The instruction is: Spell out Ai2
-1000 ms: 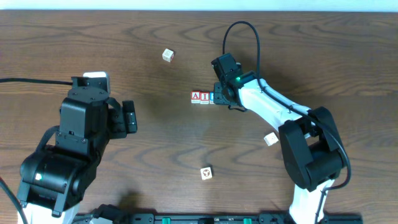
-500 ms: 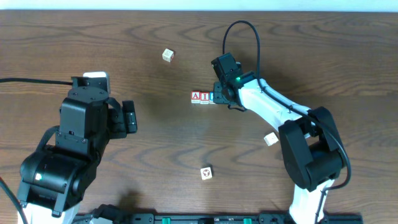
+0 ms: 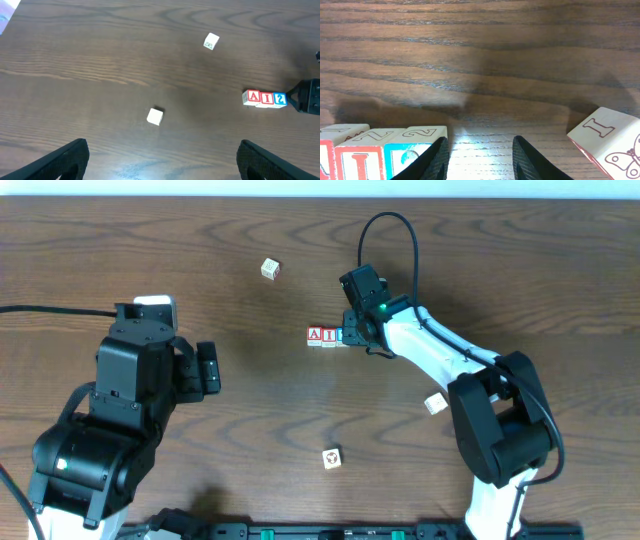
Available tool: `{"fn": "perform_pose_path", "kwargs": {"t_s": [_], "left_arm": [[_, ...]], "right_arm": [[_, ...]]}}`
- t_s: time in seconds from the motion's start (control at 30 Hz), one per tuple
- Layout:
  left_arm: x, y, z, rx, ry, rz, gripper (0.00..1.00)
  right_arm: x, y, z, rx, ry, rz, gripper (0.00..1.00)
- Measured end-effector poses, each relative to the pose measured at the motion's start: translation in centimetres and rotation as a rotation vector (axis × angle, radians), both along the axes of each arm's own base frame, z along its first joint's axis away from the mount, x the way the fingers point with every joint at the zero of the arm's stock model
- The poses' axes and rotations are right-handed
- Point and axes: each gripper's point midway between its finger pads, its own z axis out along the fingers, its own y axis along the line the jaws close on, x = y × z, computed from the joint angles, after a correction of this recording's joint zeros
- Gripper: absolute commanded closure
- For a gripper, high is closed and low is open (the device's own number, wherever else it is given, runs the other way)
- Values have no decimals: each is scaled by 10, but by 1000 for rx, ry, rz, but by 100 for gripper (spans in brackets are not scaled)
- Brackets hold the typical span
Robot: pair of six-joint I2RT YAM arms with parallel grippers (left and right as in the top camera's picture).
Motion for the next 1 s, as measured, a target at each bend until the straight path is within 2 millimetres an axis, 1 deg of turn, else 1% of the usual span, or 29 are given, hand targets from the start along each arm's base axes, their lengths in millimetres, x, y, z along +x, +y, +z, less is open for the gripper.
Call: {"fn": "perform_pose_path", "kwargs": {"t_s": [0.13, 0.2, 0.27, 0.3, 0.33, 0.4, 0.5, 0.53, 0.6, 0.63, 0.7, 0.8, 0.83, 0.9, 1.0], "left_arm": [[0, 0, 0, 0, 0, 0, 5], [0, 0, 0, 0, 0, 0, 5], [0, 0, 0, 0, 0, 0, 5], [0, 0, 0, 0, 0, 0, 5], [0, 0, 0, 0, 0, 0, 5], [0, 0, 0, 0, 0, 0, 4], [0, 0, 0, 0, 1, 0, 4], [0, 0, 0, 0, 1, 0, 5], [0, 0, 0, 0, 0, 0, 5], [0, 0, 0, 0, 1, 0, 5], [0, 0, 0, 0, 0, 0, 4], [0, 0, 0, 0, 0, 0, 5], [0, 0, 0, 0, 0, 0, 5], [0, 0, 0, 0, 0, 0, 5], [0, 0, 0, 0, 0, 0, 5]], "right_arm": [[4, -6, 1, -9, -10, -15, 51], [7, -14, 2, -14, -14, -31, 49], [12, -25, 10, -21, -32, -48, 48], [15, -31, 19, -27, -52, -56, 36], [18, -38, 30, -30, -76, -67, 1], [22, -50, 64, -41, -147, -82, 1], [21, -65, 141, -39, -321, -87, 1], [19, -69, 161, -34, -369, -84, 1], [5, -80, 206, -34, -479, -74, 1], [-3, -85, 220, -36, -519, -68, 1], [-24, -96, 239, -45, -582, -52, 1], [-59, -112, 251, -58, -662, -29, 1], [-76, -119, 257, -56, -721, -18, 1], [-98, -128, 263, -55, -798, -9, 1], [-134, -142, 263, -50, -886, -1, 1]]}}
